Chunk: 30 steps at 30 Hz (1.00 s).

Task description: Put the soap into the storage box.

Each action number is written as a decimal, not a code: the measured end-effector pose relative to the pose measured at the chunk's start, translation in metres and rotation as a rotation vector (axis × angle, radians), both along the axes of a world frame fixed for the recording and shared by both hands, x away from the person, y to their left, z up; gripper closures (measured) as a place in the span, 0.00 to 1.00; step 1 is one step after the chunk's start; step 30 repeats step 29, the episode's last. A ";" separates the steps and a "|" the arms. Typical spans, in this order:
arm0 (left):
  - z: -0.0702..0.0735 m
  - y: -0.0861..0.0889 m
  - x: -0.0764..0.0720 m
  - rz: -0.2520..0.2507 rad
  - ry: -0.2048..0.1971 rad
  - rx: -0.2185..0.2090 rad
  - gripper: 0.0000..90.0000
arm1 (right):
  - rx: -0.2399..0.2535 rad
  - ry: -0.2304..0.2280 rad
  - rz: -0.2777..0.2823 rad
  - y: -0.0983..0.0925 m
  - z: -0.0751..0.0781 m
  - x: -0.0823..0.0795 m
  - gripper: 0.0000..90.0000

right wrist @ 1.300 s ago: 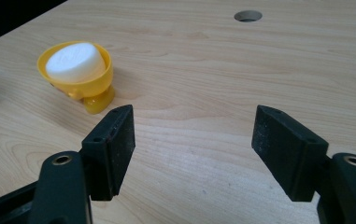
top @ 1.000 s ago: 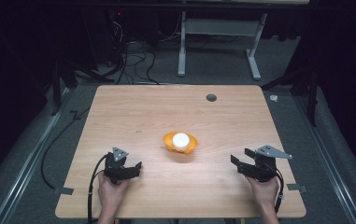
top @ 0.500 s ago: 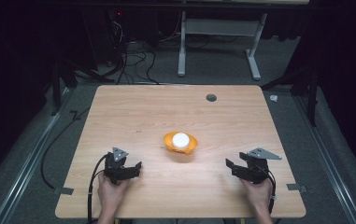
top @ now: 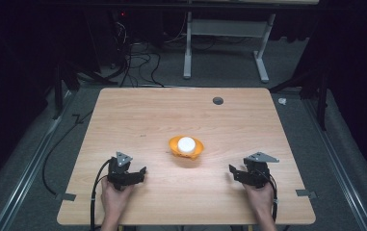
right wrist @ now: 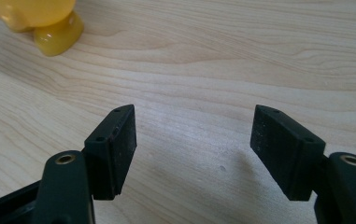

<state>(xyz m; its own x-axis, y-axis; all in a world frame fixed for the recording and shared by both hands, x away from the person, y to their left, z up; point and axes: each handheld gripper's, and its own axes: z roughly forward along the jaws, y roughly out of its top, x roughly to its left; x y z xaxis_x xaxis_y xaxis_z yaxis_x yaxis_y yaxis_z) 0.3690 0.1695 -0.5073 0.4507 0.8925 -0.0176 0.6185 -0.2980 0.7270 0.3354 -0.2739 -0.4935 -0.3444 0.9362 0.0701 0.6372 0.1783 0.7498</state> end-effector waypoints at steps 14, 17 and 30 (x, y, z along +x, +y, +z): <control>0.000 0.000 0.000 0.000 -0.001 -0.001 0.19 | -0.096 0.011 -0.021 0.005 -0.008 0.004 0.35; 0.000 0.000 0.000 0.000 -0.002 -0.001 0.19 | -0.096 0.013 -0.020 0.004 -0.009 0.004 0.33; 0.000 0.000 0.000 0.000 -0.002 -0.001 0.19 | -0.093 0.017 -0.009 0.004 -0.009 0.004 0.31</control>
